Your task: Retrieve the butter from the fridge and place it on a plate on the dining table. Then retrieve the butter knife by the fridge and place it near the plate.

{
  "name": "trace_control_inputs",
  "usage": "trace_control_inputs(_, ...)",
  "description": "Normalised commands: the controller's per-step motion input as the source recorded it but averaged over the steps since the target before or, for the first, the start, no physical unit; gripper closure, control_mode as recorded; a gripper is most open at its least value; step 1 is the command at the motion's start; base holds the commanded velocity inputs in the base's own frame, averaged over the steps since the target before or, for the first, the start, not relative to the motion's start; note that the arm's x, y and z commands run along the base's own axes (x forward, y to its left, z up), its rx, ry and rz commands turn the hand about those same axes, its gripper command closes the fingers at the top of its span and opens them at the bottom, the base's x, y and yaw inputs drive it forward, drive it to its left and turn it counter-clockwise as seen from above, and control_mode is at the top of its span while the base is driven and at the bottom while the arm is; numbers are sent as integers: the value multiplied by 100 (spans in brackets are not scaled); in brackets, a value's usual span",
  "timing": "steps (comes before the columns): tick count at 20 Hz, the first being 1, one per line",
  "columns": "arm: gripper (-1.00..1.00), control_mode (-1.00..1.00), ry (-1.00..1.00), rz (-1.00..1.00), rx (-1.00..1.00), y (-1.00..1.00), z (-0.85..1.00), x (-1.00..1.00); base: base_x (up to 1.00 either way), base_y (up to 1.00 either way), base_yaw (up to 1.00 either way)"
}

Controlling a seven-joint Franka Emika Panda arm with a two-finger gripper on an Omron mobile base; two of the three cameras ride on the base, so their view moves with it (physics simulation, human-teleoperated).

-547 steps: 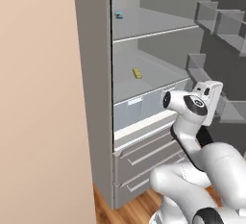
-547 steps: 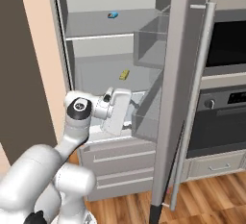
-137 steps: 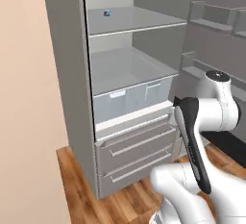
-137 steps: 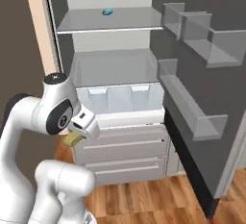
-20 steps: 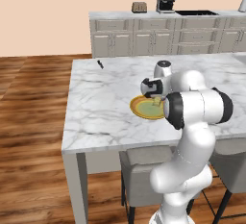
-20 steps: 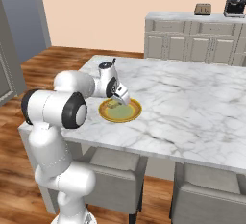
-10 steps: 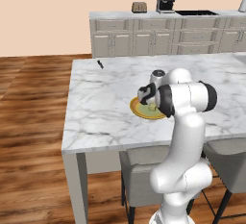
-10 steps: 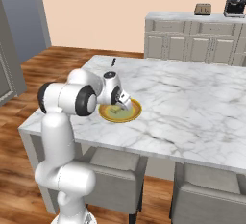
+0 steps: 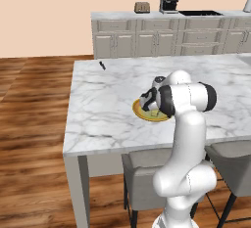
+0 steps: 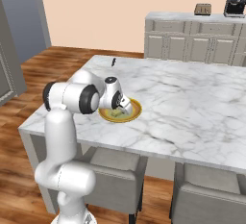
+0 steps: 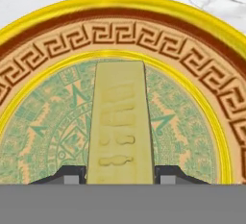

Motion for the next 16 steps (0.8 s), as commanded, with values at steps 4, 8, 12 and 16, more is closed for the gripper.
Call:
trace_control_inputs(4,100,-100,0,0,0,0,-35,14,0,0,0)
trace_control_inputs(8,100,-100,0,0,0,0,-18,16,0,0,0)
trace_control_inputs(12,100,-100,0,0,0,0,0,8,0,0,0)
trace_control_inputs(16,-100,-100,0,0,0,0,0,5,0,0,0)
